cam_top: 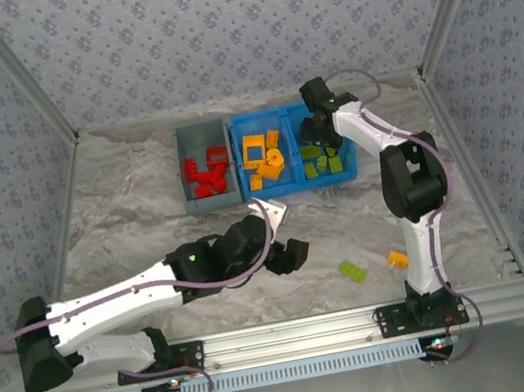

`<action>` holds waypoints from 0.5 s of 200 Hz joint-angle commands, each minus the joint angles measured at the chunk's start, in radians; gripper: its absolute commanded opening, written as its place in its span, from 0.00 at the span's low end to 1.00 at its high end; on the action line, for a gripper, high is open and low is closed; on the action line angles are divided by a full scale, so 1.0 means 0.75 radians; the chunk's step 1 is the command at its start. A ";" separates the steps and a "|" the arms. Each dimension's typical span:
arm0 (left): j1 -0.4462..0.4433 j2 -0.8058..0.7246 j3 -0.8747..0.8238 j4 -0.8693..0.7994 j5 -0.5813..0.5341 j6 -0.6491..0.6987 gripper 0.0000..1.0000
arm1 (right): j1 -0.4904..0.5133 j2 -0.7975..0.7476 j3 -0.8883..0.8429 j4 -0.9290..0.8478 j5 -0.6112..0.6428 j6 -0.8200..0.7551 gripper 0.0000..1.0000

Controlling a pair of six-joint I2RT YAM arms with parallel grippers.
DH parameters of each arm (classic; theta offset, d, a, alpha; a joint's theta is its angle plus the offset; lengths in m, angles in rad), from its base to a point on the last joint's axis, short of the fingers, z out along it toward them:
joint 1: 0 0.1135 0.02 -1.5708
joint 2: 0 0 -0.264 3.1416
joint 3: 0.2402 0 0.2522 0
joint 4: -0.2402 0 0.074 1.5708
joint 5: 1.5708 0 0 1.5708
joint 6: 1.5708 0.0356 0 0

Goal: Sort the legos into containers by color

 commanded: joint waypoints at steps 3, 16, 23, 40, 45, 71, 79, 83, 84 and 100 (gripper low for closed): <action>-0.015 0.150 0.117 0.044 0.108 0.121 0.78 | 0.009 -0.293 -0.042 -0.133 0.091 -0.010 0.62; -0.024 0.270 0.199 0.031 0.157 0.200 0.79 | 0.015 -0.447 -0.118 -0.186 0.114 -0.005 0.62; -0.035 0.339 0.242 0.025 0.177 0.253 0.78 | 0.016 -0.546 -0.171 -0.217 0.122 -0.001 0.62; -0.060 0.505 0.347 0.031 0.242 0.377 0.78 | 0.016 -0.788 -0.295 -0.293 0.141 0.018 0.64; -0.065 0.556 0.381 0.033 0.257 0.403 0.79 | 0.018 -0.859 -0.328 -0.314 0.145 0.022 0.64; -0.093 0.799 0.570 0.034 0.358 0.503 0.79 | 0.014 -1.198 -0.457 -0.401 0.134 0.041 0.69; -0.111 0.866 0.620 0.036 0.373 0.549 0.79 | 0.007 -1.282 -0.471 -0.430 0.119 0.038 0.71; -0.120 0.900 0.651 0.034 0.380 0.573 0.79 | 0.003 -1.317 -0.471 -0.446 0.109 0.034 0.72; -0.122 0.905 0.658 0.032 0.382 0.582 0.79 | 0.002 -1.326 -0.470 -0.449 0.108 0.034 0.73; -0.145 1.034 0.765 0.009 0.424 0.690 0.79 | -0.018 -1.443 -0.454 -0.486 0.080 0.012 0.76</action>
